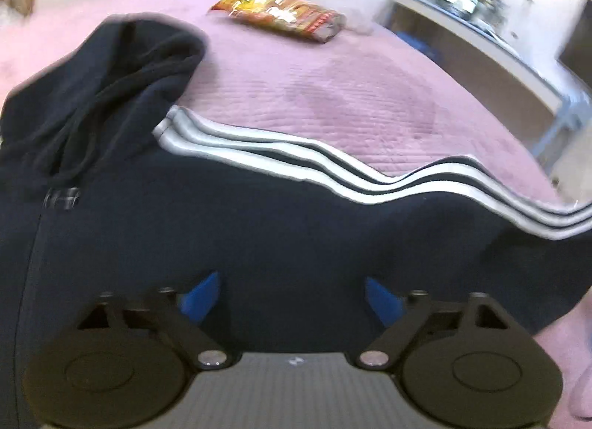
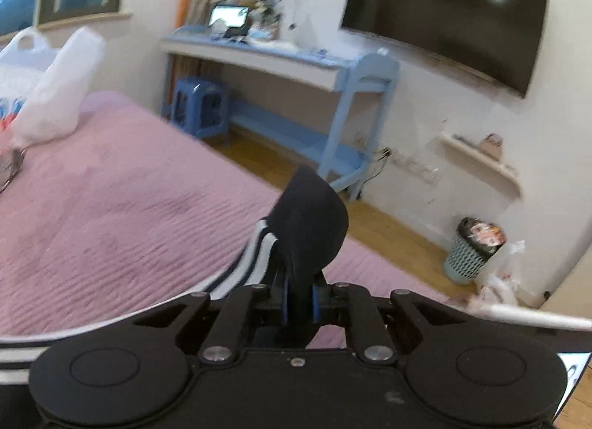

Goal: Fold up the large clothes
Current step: 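Carry the sleeve across the hoodie body with the right gripper and release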

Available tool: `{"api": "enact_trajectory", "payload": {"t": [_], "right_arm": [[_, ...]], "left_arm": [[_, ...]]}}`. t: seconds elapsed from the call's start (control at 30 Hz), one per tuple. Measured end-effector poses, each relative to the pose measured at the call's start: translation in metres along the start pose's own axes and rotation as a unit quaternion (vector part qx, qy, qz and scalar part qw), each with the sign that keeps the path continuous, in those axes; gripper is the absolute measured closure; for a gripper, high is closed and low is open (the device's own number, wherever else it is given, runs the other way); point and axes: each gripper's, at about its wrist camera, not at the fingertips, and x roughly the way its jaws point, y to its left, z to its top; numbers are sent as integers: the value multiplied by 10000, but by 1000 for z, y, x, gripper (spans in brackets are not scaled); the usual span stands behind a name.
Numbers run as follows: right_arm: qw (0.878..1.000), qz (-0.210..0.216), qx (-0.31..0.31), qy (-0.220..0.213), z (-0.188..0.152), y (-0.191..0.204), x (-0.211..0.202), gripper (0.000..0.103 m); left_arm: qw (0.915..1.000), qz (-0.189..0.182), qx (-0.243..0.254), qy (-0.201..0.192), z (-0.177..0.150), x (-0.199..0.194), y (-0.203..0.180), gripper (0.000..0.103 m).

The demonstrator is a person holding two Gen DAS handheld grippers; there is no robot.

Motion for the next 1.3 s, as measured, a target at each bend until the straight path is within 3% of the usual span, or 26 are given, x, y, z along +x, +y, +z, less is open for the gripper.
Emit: {"api": "enact_trajectory", "payload": {"t": [0.1, 0.23, 0.33, 0.37, 0.4, 0.43, 0.6, 0.73, 0.8, 0.87, 0.9, 0.93, 1.0, 1.03, 1.17, 1.2, 1.27, 1.3], "right_arm": [[9996, 244, 42, -107, 10, 9, -24, 89], [9962, 840, 81, -196, 23, 27, -73, 89], [9850, 1713, 137, -166, 21, 59, -119, 88], [9789, 2034, 100, -174, 17, 73, -135, 88], [9715, 2364, 41, -167, 12, 91, -153, 88], [9633, 2679, -11, -132, 5, 110, -171, 88], [9119, 4085, -318, 238, -38, 227, -249, 87], [8722, 4817, -658, 547, -80, 319, -295, 86], [8533, 5068, -943, 783, -109, 361, -305, 79], [8277, 5275, -1367, 1341, -131, 393, -305, 50], [8173, 5313, -1561, 1593, -143, 400, -303, 50], [8144, 5288, -1697, 1682, -150, 397, -300, 51], [8240, 5112, -1867, 1576, -157, 374, -291, 51], [8370, 4906, -1932, 1461, -158, 360, -285, 51], [9124, 3399, -2067, 958, -148, 298, -238, 53], [9255, 3058, -2032, 928, -150, 288, -227, 54], [9381, 2734, -1842, 1061, -151, 267, -201, 68], [9402, 2703, -1761, 1090, -149, 264, -191, 69]], "left_arm": [[9975, 267, 649, -48, -4, 3, -17, 13], [9989, 140, 456, -25, -7, -24, 0, 35], [9989, 320, 281, -210, -12, -57, 30, 38], [9986, 390, 248, -270, -14, -70, 42, 48], [9981, 469, 257, -300, -16, -84, 57, 60], [9979, 517, 272, -295, -19, -97, 71, 62], [9947, 889, -29, -508, -28, -177, 162, 61], [9886, 1277, -438, -660, -32, -221, 234, 59], [9864, 1403, -590, -616, -37, -226, 263, 59], [9856, 1451, -727, -483, -42, -222, 284, 59], [9861, 1380, -828, -422, -46, -217, 293, 59], [9866, 1302, -919, -361, -49, -213, 300, 59], [9873, 1145, -1064, -285, -55, -204, 311, 58], [9876, 1052, -1132, -271, -57, -200, 314, 58], [9868, 605, -1470, -319, -59, -182, 324, 44], [9855, 475, -1584, -376, -58, -178, 326, 42], [9807, 355, -1868, -460, -57, -167, 329, 37], [9763, 438, -2067, -469, -56, -161, 331, 35]]}}
